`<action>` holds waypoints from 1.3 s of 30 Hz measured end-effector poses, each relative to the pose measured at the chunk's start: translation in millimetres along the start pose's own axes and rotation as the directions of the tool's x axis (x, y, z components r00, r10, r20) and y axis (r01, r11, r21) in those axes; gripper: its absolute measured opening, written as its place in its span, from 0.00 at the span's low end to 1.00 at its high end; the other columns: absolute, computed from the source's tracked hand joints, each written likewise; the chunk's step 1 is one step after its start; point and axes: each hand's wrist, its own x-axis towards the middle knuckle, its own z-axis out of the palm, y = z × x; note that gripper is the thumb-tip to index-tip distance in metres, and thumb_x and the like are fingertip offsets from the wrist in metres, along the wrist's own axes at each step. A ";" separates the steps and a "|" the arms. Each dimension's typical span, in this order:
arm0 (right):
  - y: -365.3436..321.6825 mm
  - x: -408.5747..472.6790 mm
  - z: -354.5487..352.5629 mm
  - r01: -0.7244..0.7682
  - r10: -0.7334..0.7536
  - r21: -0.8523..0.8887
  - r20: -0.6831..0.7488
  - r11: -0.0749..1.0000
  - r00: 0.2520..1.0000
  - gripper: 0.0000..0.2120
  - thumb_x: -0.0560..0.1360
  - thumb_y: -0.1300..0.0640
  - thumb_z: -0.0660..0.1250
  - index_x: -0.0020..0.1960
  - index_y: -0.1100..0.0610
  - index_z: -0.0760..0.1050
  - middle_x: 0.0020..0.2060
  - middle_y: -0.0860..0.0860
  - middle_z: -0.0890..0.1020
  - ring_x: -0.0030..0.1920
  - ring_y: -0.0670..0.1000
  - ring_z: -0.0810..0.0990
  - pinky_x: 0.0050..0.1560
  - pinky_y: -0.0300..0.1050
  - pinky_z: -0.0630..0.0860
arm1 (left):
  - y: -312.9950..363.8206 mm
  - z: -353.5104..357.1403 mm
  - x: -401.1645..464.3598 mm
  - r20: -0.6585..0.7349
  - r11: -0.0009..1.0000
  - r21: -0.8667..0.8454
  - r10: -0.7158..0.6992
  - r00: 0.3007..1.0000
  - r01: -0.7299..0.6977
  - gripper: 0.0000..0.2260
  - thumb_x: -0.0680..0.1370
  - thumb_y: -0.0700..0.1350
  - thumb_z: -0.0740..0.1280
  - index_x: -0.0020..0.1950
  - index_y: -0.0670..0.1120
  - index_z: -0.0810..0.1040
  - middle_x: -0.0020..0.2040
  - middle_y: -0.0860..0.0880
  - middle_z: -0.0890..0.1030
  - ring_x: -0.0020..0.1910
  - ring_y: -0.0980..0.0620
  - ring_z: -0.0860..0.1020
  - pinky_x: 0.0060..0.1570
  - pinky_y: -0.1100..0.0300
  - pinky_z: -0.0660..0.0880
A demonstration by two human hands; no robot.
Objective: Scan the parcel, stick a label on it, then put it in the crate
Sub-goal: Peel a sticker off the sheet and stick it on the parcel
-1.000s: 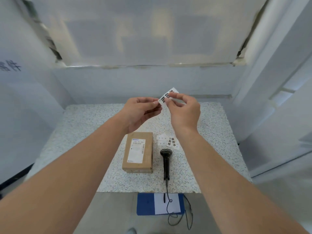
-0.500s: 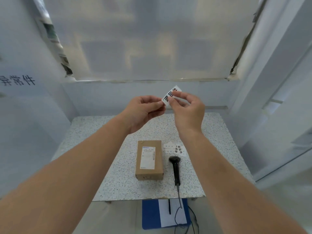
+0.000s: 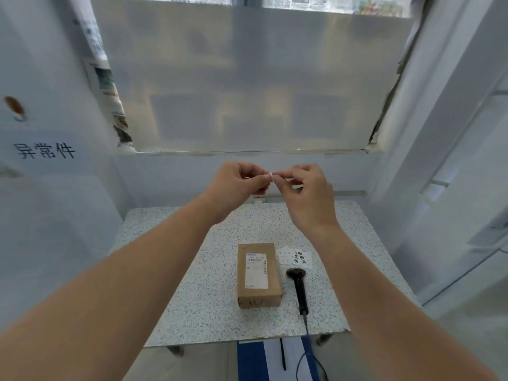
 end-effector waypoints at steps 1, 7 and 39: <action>-1.1 -0.5 0.3 0.030 -0.030 -0.026 0.021 0.999 0.999 0.09 0.78 0.50 0.75 0.55 0.53 0.87 0.52 0.49 0.80 0.50 0.49 0.83 0.51 0.44 0.82 | 0.0 -2.2 -0.7 0.001 1.000 0.026 0.004 1.000 -0.004 0.07 0.78 0.40 0.74 0.52 0.37 0.85 0.45 0.41 0.86 0.45 0.47 0.85 0.59 0.48 0.82; -2.8 -1.8 3.7 0.110 -0.105 -0.078 0.071 0.991 0.992 0.11 0.77 0.53 0.76 0.56 0.56 0.87 0.51 0.50 0.82 0.47 0.50 0.84 0.51 0.44 0.83 | 1.4 -9.9 -5.7 -0.016 0.989 0.145 0.016 1.000 -0.014 0.05 0.77 0.41 0.75 0.49 0.40 0.87 0.46 0.36 0.86 0.42 0.49 0.83 0.59 0.44 0.82; 55.8 -32.4 43.2 -0.223 0.263 -0.208 0.187 0.952 0.947 0.06 0.73 0.48 0.74 0.43 0.49 0.84 0.47 0.45 0.84 0.46 0.49 0.83 0.45 0.49 0.82 | -72.5 6.9 -2.0 -0.062 0.911 0.326 -0.245 0.967 0.252 0.06 0.79 0.40 0.67 0.44 0.39 0.80 0.40 0.41 0.84 0.39 0.47 0.80 0.47 0.49 0.82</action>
